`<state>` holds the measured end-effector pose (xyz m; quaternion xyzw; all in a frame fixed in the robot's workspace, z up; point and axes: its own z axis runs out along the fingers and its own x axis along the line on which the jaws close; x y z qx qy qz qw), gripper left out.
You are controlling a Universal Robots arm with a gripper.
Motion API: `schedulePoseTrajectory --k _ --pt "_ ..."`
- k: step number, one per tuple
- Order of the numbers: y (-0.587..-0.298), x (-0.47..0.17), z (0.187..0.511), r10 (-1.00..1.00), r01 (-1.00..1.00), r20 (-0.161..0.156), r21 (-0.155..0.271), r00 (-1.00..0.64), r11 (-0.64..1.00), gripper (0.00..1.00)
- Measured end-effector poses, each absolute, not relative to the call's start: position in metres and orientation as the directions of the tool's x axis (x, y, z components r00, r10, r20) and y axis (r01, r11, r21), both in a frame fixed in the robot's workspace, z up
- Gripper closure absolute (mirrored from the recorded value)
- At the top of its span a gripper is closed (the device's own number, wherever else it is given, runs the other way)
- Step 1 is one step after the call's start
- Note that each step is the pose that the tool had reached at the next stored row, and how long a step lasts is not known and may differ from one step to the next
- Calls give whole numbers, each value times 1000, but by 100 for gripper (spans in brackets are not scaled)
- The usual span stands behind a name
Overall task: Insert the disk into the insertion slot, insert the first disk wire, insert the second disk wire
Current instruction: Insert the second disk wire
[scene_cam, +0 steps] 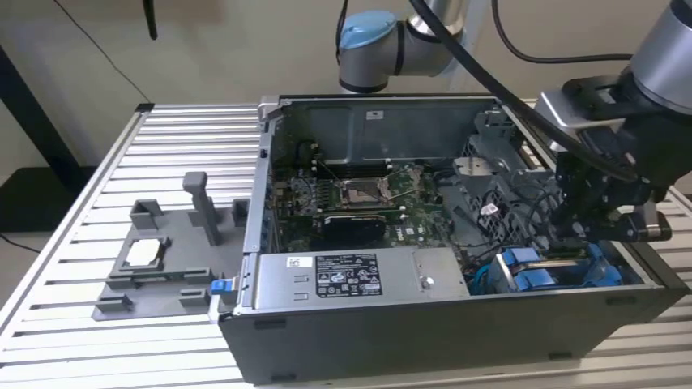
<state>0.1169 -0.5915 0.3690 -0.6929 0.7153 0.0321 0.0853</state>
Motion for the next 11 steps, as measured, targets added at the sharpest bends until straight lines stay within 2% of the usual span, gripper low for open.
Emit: schedulePoseTrajectory --k 4,8,11 --pt "-591 122 370 -988 -999 -152 -26 -33 37 76" --pt "-590 122 371 -995 -999 -99 -27 -33 36 76" --pt "-589 122 379 -995 -999 -94 -27 -33 36 76"
